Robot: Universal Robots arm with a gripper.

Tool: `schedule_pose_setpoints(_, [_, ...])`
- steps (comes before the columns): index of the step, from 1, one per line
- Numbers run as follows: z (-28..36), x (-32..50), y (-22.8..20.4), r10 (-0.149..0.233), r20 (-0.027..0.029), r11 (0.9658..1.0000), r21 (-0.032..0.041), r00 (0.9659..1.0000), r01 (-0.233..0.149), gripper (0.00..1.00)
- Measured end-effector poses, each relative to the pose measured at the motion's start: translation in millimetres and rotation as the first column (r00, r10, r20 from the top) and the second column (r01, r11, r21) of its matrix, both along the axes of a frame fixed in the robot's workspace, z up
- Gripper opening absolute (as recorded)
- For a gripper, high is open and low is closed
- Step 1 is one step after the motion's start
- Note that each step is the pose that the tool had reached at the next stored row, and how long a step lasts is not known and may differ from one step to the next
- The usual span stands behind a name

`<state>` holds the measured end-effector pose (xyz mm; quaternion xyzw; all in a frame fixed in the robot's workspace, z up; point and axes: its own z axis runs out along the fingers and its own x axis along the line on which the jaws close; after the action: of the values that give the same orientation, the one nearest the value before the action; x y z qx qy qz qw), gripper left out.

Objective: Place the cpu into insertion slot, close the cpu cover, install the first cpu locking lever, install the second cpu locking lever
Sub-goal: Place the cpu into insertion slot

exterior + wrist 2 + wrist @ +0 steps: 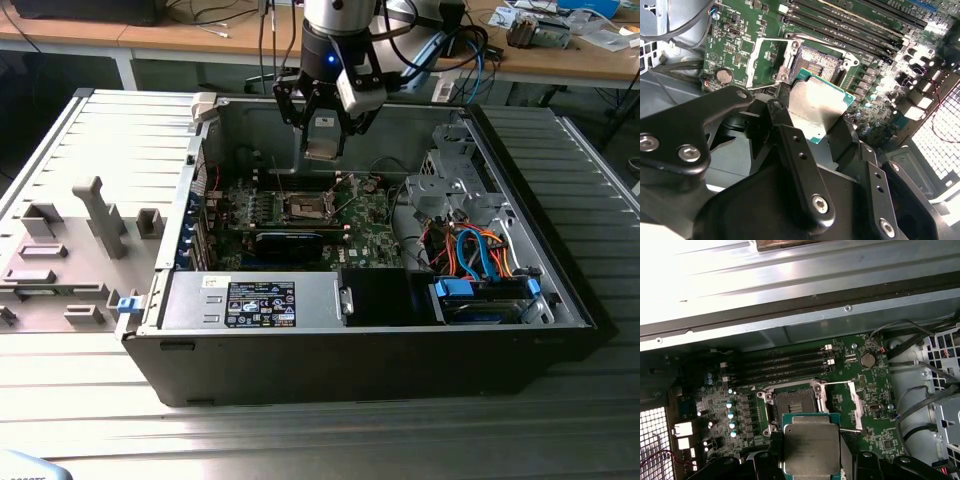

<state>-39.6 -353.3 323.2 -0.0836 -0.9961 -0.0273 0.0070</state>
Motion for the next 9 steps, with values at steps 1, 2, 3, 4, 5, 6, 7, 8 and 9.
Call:
schedule_pose_setpoints(1, [-0.1,0.0,0.0,-0.002,0.0000,1.0000,0.0000,1.0000,0.002,0.54])
schedule_pose_setpoints(2, [-0.2,0.0,0.0,-0.005,0.0001,1.0000,0.0000,1.0000,0.005,0.54])
schedule_pose_setpoints(3, [-0.3,0.0,0.0,-0.007,0.0000,1.0000,0.0000,1.0000,0.007,0.54])
schedule_pose_setpoints(4, [-0.4,0.0,0.0,-0.008,0.0000,1.0000,0.0001,1.0000,0.008,0.54])
schedule_pose_setpoints(5, [-0.4,0.0,0.0,-0.009,0.0000,1.0000,0.0000,1.0000,0.009,0.54])
schedule_pose_setpoints(6, [-0.6,0.0,0.0,-0.012,0.0000,0.9999,0.0000,0.9999,0.012,0.54])
schedule_pose_setpoints(7, [-0.7,0.0,0.0,-0.014,0.0000,0.9999,0.0001,0.9999,0.014,0.54])
schedule_pose_setpoints(8, [-0.7,0.0,0.0,-0.015,0.0000,0.9999,0.0000,0.9999,0.015,0.54])
schedule_pose_setpoints(9, [-0.8,0.0,0.0,-0.017,0.0000,0.9999,0.0001,0.9999,0.017,0.54])
